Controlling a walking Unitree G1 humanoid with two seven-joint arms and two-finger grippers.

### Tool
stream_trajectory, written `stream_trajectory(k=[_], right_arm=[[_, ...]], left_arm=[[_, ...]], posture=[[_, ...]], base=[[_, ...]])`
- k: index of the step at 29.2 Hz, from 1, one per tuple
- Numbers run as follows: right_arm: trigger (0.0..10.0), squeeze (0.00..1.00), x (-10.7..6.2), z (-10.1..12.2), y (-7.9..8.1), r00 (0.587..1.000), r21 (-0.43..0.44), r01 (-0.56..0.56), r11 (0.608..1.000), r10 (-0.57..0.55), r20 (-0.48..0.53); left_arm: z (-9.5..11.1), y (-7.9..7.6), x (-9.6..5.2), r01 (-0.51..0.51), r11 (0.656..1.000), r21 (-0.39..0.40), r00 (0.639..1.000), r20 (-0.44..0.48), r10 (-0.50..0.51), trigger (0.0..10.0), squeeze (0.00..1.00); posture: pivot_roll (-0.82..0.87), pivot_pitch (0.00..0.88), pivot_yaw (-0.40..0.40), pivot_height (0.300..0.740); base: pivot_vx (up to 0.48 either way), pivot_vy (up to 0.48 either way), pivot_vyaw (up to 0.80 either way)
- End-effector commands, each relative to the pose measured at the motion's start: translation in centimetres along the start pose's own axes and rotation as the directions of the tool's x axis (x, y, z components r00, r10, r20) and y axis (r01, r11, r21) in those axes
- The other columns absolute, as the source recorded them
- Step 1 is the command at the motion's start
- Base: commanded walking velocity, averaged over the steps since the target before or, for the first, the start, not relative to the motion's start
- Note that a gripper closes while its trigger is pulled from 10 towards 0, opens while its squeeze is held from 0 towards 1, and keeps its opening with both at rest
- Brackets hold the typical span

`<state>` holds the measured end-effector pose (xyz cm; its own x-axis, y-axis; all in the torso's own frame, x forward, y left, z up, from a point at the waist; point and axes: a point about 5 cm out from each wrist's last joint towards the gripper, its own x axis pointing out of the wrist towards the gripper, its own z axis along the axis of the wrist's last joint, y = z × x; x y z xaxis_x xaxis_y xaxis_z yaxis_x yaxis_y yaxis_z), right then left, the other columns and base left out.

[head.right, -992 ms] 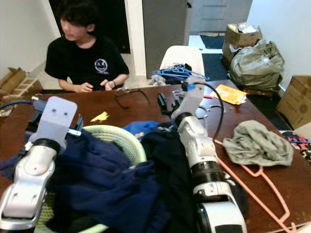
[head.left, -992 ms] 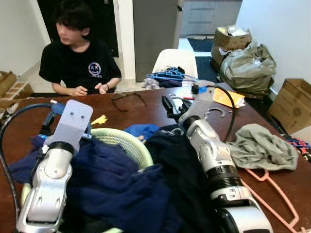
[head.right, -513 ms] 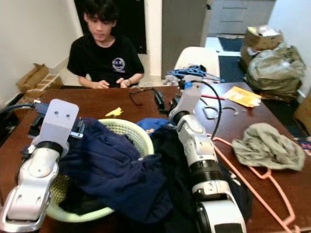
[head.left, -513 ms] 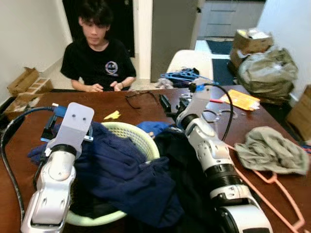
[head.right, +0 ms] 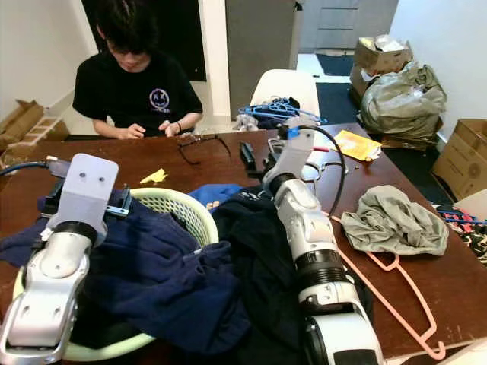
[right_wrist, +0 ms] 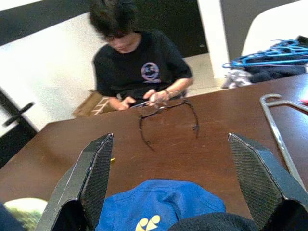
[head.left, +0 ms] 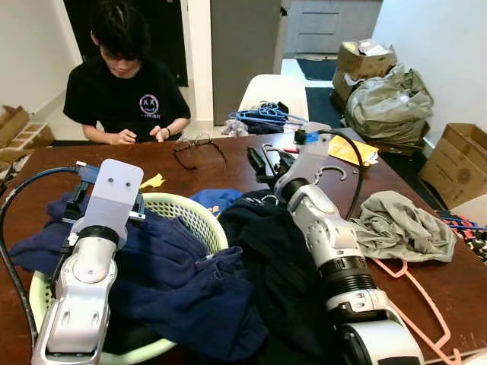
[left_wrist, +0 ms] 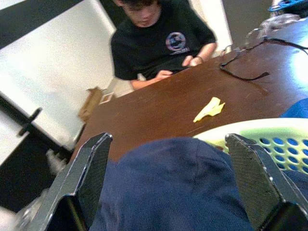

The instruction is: Hang hanger

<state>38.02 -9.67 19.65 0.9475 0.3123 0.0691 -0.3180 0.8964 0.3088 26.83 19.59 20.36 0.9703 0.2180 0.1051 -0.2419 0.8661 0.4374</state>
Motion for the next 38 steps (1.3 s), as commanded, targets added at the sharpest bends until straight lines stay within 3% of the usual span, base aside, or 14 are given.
stream_trajectory(k=[1, 7, 11, 13, 16, 18, 20, 23, 28, 30, 36, 38], right_arm=[[10.0, 0.0, 0.0, -0.1, -0.2, 1.0, -0.013, 0.0, 1.0, 0.0, -0.011], [10.0, 0.0, 0.0, -0.3, -0.2, 1.0, -0.027, -0.005, 1.0, 0.004, -0.021], [10.0, 0.0, -0.1, -0.7, -0.1, 0.999, -0.058, -0.021, 0.998, 0.019, -0.039], [10.0, 0.0, 0.0, -0.9, 0.1, 0.998, -0.071, -0.03, 0.997, 0.026, -0.048], [10.0, 0.0, 0.1, -1.2, 0.3, 0.997, -0.079, -0.043, 0.996, 0.038, -0.06], [10.0, 0.0, 0.1, -1.3, 0.4, 0.997, -0.083, -0.048, 0.995, 0.042, -0.064], [10.0, 0.0, 0.2, -1.2, 0.6, 0.996, -0.09, -0.057, 0.994, 0.051, -0.069], [10.0, 0.0, 0.3, -1.2, 0.6, 0.996, -0.092, -0.061, 0.994, 0.055, -0.07], [10.0, 0.0, 0.3, -1.2, 0.6, 0.996, -0.091, -0.062, 0.994, 0.056, -0.069], [10.0, 0.0, 0.3, -1.1, 0.7, 0.996, -0.089, -0.064, 0.994, 0.058, -0.066], [10.0, 0.0, 0.3, -1.0, 0.6, 0.996, -0.089, -0.062, 0.994, 0.057, -0.062], [10.0, 0.0, 0.3, -0.8, 0.5, 0.997, -0.09, -0.057, 0.994, 0.052, -0.054]], left_arm=[[0.4, -0.6, -0.2, 0.027, 0.999, -0.03, 1.0, 0.017, -0.026, 10.0, 0.0], [0.6, -0.7, -0.4, 0.049, 0.998, -0.047, 0.999, 0.025, -0.047, 10.0, 0.0], [1.2, 0.6, -1.4, 0.013, 0.992, -0.123, 1.0, 0.009, -0.012, 10.0, 0.0], [1.6, 1.1, -1.8, -0.002, 0.993, -0.121, 1.0, -0.013, 0.001, 10.0, 0.0], [1.9, 1.5, -2.4, -0.026, 0.992, -0.127, 0.997, -0.073, 0.017, 10.0, 0.0], [1.7, 1.5, -2.8, -0.04, 0.984, -0.173, 0.992, -0.125, 0.019, 10.0, 0.0], [0.9, 1.7, -3.6, -0.108, 0.962, -0.251, 0.964, -0.263, 0.04, 10.0, 0.0], [0.2, 2.1, -3.9, -0.144, 0.956, -0.256, 0.947, -0.316, 0.058, 10.0, 0.0], [-0.6, 2.2, -3.8, -0.152, 0.953, -0.263, 0.94, -0.336, 0.057, 10.0, 0.0], [-1.9, 2.0, -3.3, -0.139, 0.947, -0.29, 0.928, -0.373, 0.022, 10.0, 0.0], [-2.6, 1.3, -2.6, -0.105, 0.948, -0.3, 0.911, -0.412, -0.03, 10.0, 0.0], [-2.3, -0.4, -1.4, -0.02, 0.938, -0.346, 0.92, -0.373, -0.119, 10.0, 0.0]], posture=[[0.11, 0.0, -0.006, 0.74], [0.11, 0.0, -0.003, 0.74], [0.12, 0.0, -0.009, 0.74], [0.13, 0.0, -0.013, 0.74], [0.14, 0.0, -0.018, 0.74], [0.14, 0.0, -0.018, 0.74], [0.14, 0.0, -0.024, 0.74], [0.15, 0.0, -0.024, 0.74], [0.15, 0.0, -0.024, 0.74], [0.14, 0.0, -0.024, 0.74], [0.13, 0.0, -0.024, 0.74], [0.13, 0.0, -0.023, 0.74]], base=[[0.0, 0.0, 0.0], [0.0, 0.0, 0.0], [0.0, 0.0, 0.0], [0.0, 0.0, 0.0], [0.0, 0.0, 0.0], [0.0, 0.0, 0.0], [0.0, 0.0, 0.0], [0.0, 0.0, 0.0], [0.0, 0.0, 0.0], [0.0, 0.0, 0.0], [0.0, 0.0, 0.0], [0.0, 0.0, 0.0]])
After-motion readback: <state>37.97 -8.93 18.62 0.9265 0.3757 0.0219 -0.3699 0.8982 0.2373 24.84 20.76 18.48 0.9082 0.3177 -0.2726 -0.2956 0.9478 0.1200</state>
